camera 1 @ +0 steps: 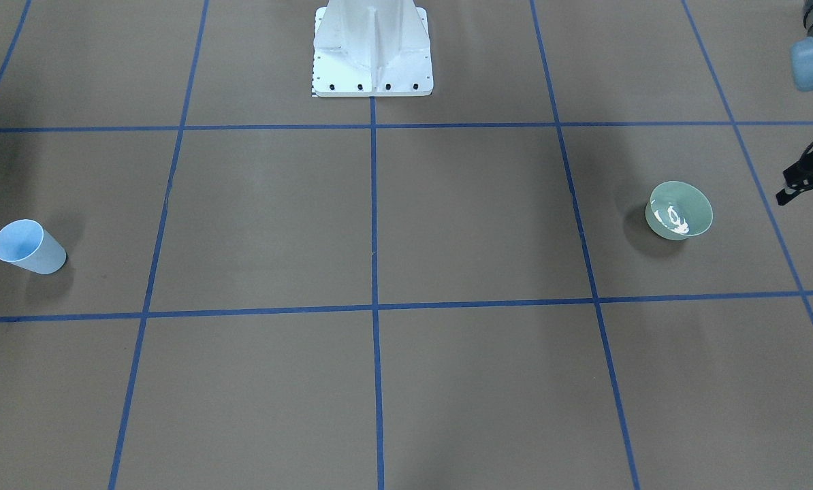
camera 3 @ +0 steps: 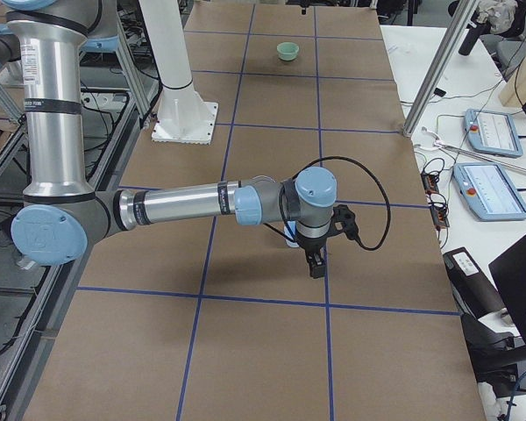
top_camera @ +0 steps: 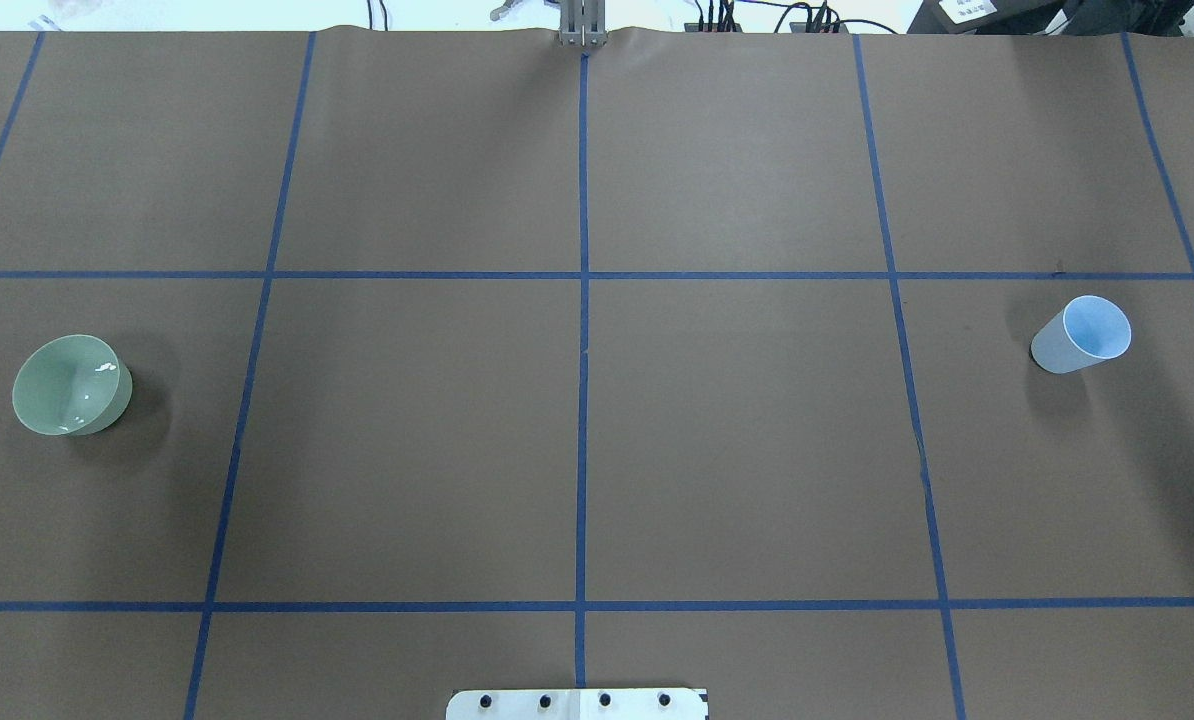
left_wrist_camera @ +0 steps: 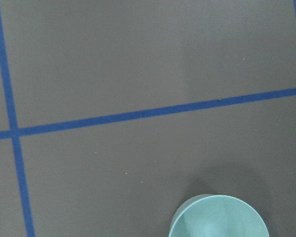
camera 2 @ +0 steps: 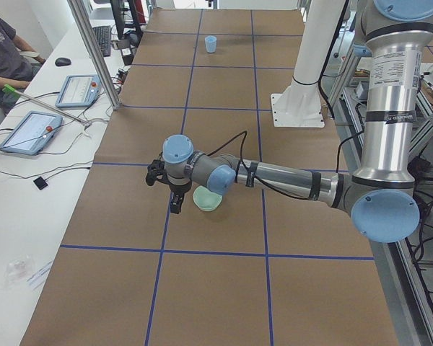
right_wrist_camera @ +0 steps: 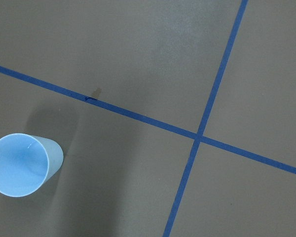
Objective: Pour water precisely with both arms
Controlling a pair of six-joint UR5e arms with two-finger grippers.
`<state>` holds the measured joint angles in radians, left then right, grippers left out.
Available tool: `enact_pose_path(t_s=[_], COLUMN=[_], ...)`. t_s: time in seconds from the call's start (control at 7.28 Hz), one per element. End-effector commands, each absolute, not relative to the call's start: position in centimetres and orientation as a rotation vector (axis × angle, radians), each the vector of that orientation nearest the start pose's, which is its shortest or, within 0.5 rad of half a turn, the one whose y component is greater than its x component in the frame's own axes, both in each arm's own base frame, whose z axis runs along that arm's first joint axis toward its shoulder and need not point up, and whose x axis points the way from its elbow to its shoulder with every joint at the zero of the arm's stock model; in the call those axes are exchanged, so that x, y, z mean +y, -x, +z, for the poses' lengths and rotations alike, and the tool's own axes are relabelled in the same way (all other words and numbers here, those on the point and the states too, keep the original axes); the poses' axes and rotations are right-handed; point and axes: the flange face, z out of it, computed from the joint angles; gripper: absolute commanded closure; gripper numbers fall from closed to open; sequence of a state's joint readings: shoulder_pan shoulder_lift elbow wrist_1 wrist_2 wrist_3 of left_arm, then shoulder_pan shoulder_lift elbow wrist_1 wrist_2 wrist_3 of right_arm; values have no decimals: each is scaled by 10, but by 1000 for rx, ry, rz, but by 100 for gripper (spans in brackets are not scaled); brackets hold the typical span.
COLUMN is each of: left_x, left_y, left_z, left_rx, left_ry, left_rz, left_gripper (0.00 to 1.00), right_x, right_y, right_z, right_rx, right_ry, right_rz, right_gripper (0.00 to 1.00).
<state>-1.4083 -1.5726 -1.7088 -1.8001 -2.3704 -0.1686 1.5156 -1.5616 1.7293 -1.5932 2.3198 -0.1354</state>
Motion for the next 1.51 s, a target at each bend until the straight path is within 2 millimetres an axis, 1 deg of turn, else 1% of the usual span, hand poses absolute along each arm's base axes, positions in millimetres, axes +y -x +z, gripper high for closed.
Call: enact_pose_path(t_s=[0.0,0.14,0.27,0.41,0.96,1.24,1.37], left_x=[-503,-501,-498,-496,-492,-491,-491], left_y=[43,52,58,58,60,60,60], left_z=[579,584,583,587,588,590,589], left_rx=[804,806,807,806,800,800,800], left_ry=[-191,-112,-101,-88,-93,-88,-91], left_rz=[138,84,66,52,54,51,52], left_gripper=[0,0,0,0,0,0,0], right_x=[-515,-515,-515,-515,-515,-515,-519], right_y=[-46,-47,-47,-47,-46,-45,-45], right_z=[568,569,569,570,572,567,564], right_rx=[-747,-744,-744,-745,-746,-751,-749], right_ry=[-121,-119,-119,-116,-113,-120,-124], right_rz=[-198,-197,-196,-195,-194,-196,-197], right_gripper=[1,1,1,1,1,1,1])
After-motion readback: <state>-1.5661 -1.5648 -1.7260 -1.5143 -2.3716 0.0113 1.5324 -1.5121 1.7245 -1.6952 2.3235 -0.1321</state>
